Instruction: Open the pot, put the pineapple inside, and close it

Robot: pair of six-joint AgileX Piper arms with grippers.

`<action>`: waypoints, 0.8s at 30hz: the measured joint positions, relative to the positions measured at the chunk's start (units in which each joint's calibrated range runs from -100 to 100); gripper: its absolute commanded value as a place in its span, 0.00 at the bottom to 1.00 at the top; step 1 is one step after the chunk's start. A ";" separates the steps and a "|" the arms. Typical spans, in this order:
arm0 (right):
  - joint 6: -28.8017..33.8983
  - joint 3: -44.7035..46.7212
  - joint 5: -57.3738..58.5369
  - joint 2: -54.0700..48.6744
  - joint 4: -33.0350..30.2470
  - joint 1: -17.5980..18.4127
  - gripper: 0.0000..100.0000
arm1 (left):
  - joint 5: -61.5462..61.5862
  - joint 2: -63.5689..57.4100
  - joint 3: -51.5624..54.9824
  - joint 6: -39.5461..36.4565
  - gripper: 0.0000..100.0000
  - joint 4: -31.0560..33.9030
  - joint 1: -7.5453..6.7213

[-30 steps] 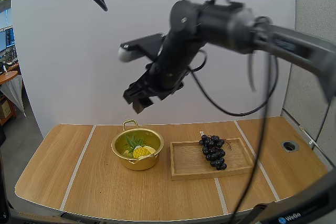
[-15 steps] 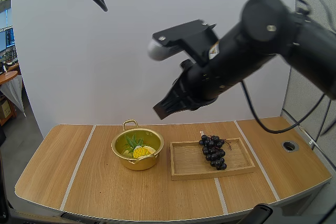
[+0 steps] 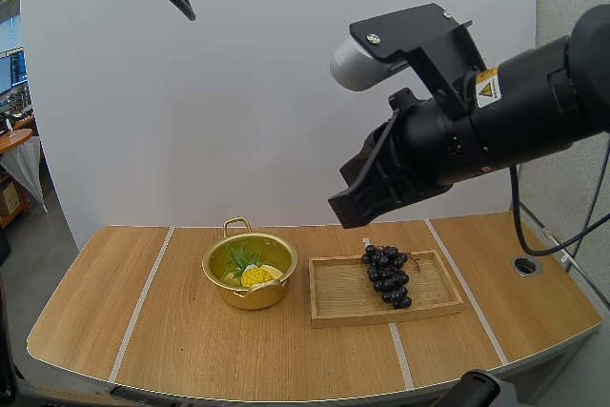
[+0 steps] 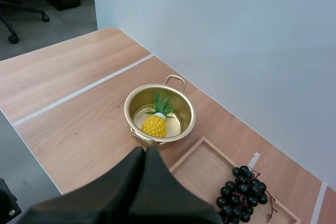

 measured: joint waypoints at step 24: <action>1.48 0.00 0.60 -0.03 -3.43 0.00 0.00 | 28.81 0.39 0.01 0.27 0.00 -0.45 0.00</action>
